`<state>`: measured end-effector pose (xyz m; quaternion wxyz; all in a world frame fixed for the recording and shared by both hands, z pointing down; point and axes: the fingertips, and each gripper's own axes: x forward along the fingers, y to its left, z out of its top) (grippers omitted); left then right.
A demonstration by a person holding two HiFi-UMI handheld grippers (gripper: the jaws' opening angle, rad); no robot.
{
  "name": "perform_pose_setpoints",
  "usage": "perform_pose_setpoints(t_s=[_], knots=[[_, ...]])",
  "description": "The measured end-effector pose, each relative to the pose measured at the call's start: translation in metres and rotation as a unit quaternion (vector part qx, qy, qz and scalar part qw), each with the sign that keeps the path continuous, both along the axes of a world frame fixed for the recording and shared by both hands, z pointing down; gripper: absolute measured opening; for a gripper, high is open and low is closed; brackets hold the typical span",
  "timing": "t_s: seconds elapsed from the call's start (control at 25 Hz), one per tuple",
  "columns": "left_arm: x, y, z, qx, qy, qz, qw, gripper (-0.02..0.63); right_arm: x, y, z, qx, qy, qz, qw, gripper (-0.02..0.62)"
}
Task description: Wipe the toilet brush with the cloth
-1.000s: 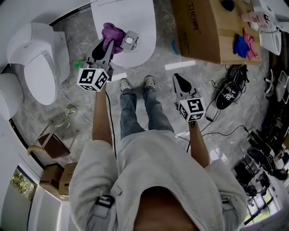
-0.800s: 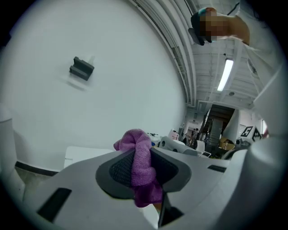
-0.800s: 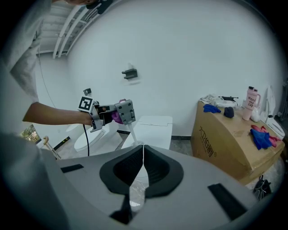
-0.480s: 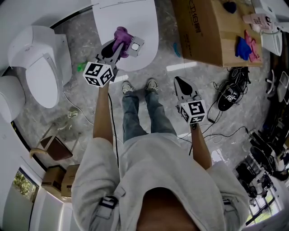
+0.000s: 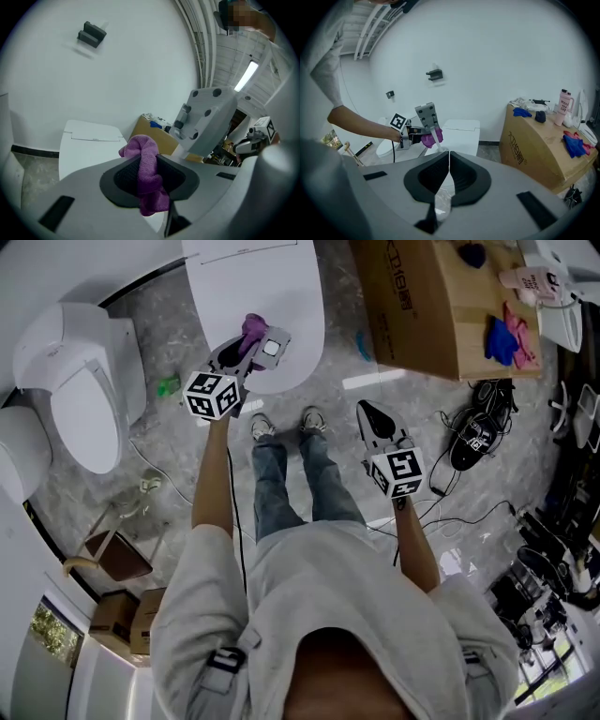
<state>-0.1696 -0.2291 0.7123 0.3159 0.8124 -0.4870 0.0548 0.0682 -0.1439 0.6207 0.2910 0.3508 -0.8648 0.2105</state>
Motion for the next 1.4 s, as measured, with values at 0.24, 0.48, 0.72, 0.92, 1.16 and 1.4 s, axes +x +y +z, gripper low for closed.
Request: perform_pose_setpoints(t_s=[0.24, 0.48, 0.72, 0.92, 1.16, 1.4], knots=[[0.005, -0.006, 0.035, -0.04, -0.019, 0.001, 0.999, 0.106, 0.0, -0.001, 0.002, -0.002, 0.001, -0.001, 1.0, 0.032], [0.009, -0.01, 0.069, -0.082, -0.034, -0.007, 0.996, 0.106, 0.003, 0.002, 0.006, -0.005, 0.004, -0.004, 1.0, 0.032], [0.004, -0.013, 0.097, -0.133, -0.035, -0.026, 0.9902, 0.106, 0.007, 0.0, 0.005, -0.007, 0.003, -0.005, 1.0, 0.032], [0.001, -0.019, 0.09, -0.121, -0.059, -0.014, 0.9908, 0.106, 0.003, -0.001, 0.004, -0.006, -0.001, -0.008, 1.0, 0.032], [-0.017, -0.013, 0.045, -0.053, -0.083, -0.029, 0.9948, 0.106, 0.0, -0.001, -0.001, -0.001, -0.007, -0.011, 1.0, 0.032], [-0.031, 0.02, -0.007, 0.003, -0.11, -0.05, 0.9926, 0.106, -0.001, -0.008, -0.01, 0.014, -0.01, -0.008, 1.0, 0.032]])
